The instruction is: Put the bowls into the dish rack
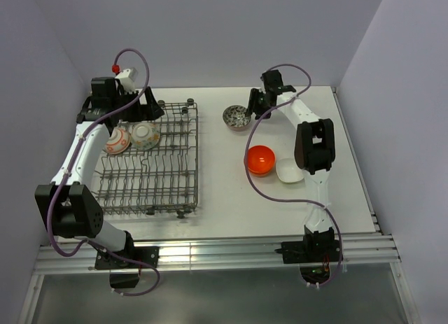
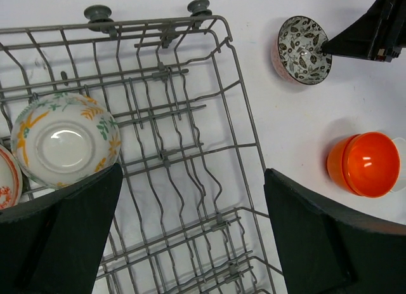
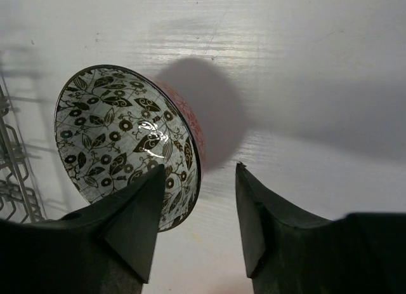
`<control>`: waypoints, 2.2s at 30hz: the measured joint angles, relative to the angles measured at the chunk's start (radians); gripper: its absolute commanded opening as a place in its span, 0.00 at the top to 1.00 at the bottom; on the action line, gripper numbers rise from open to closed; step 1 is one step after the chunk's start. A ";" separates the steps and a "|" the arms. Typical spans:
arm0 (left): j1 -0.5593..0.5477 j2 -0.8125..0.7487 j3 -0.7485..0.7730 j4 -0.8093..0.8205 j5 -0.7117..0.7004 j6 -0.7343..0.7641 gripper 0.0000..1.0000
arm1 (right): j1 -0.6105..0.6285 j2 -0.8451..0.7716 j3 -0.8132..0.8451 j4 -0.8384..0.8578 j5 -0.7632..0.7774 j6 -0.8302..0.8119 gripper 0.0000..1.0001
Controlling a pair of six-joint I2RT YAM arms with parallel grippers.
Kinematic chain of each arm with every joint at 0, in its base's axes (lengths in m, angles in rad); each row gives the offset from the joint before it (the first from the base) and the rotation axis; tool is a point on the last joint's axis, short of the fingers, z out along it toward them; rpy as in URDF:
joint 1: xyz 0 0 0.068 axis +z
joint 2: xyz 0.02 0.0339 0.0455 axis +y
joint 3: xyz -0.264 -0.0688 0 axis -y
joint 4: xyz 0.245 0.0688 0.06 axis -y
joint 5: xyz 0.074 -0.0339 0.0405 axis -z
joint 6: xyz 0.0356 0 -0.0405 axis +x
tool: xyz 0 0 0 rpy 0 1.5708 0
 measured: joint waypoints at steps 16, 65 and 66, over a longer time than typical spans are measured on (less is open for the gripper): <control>0.049 -0.006 -0.045 0.001 0.089 -0.032 0.01 | 0.012 0.055 -0.016 0.018 -0.039 0.017 0.97; -0.168 -0.108 -0.045 0.068 0.293 -0.279 0.00 | 0.292 -0.451 -0.183 0.115 -0.351 0.077 1.00; -0.167 -0.107 -0.051 0.074 0.306 -0.291 0.01 | 0.294 -0.451 -0.183 0.114 -0.352 0.076 1.00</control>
